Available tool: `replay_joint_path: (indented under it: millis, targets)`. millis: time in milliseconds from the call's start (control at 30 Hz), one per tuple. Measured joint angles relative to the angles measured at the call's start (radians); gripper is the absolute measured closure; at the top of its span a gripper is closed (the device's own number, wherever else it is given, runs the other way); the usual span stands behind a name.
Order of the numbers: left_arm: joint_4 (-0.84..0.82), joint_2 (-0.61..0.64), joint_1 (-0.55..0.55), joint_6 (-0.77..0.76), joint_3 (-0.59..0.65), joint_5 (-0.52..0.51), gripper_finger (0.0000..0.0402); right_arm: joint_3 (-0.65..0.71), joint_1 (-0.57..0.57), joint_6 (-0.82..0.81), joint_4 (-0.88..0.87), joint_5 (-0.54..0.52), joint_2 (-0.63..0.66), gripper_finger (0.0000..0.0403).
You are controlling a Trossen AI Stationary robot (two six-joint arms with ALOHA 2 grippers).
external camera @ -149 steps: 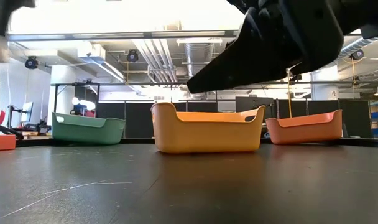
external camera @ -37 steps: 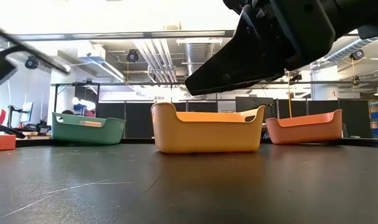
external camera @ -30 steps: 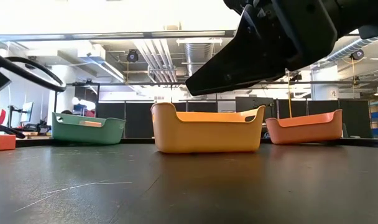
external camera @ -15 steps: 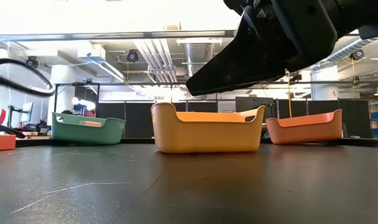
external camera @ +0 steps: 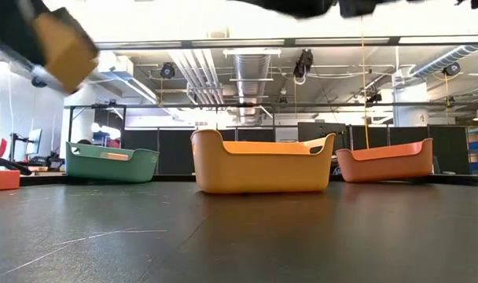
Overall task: Sort blocks by size
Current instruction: Put the yellow square block into the orange bin
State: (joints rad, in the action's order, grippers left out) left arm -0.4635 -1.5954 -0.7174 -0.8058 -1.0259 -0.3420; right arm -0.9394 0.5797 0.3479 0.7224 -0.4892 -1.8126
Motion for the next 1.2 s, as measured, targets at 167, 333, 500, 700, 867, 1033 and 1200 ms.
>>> replay_joint_path:
  millis: [167,333,500,700,867,1033,1200]
  targets:
    - [0.571,0.087,0.076,0.177,0.249,0.019,0.0289,-0.054,0.005,0.116,0.006,-0.008,0.000,0.0082]
    - [1.163,0.089,0.160,0.281,0.472,0.101,0.0289,-0.090,-0.010,0.187,0.006,-0.010,0.000,0.0094]
    - [1.555,0.036,0.219,0.301,0.586,0.213,0.0289,-0.140,-0.032,0.285,-0.016,-0.012,-0.021,0.0106]
    - [1.658,-0.010,0.241,0.266,0.619,0.256,0.0289,-0.260,-0.070,0.438,-0.045,-0.122,-0.107,0.0113]
    - [1.697,-0.033,0.240,0.267,0.619,0.260,0.0285,-0.334,-0.093,0.443,-0.136,-0.111,-0.132,0.0112]
    - [1.723,-0.040,0.241,0.277,0.622,0.254,0.0283,-0.365,-0.117,0.368,-0.228,-0.102,-0.137,0.0138]
    - [1.741,-0.040,0.241,0.277,0.622,0.246,0.0282,-0.365,-0.127,0.357,-0.229,-0.099,-0.137,0.0197]
